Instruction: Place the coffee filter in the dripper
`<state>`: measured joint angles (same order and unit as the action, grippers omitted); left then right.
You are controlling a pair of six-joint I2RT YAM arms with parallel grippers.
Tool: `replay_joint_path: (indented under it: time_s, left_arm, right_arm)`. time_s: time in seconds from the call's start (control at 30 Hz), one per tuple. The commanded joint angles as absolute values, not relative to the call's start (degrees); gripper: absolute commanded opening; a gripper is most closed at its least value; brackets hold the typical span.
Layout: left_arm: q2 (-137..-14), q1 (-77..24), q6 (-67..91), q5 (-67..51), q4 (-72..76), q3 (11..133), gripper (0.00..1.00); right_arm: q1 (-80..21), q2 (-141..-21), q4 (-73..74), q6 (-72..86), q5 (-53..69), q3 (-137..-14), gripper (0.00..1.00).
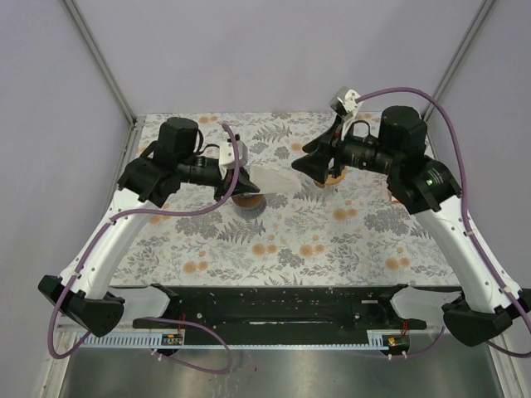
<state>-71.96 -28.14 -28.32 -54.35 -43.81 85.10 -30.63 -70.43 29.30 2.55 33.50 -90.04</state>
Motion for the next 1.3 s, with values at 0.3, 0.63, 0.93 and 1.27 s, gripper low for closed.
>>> replay_joint_path:
  time_s: [0.3,0.63,0.93,1.27]
  left_arm:
    - [-69.3,-28.4,-50.8,-60.0,-59.3,87.2,0.0]
    - [-69.8,-28.4,-50.4,-60.1,-59.6,87.6,0.0]
    - [-70.1,-28.5,-49.9,-60.7,-59.6,88.0,0.0]
    - [-70.3,-28.7,-49.7,-60.6,-59.7,87.8,0.0]
  right_arm:
    - [-30.9,-69.8,38.5,-3.7,43.9,-88.2,0.73]
    - [-32.3,-69.9,34.5,-4.7,50.4,-85.1,0.65]
    - [-33.0,-70.6,33.7,-4.7,49.0,-83.2,0.56]
    - [-34.6,-71.6,33.3,-5.1,50.7,-82.7,0.58]
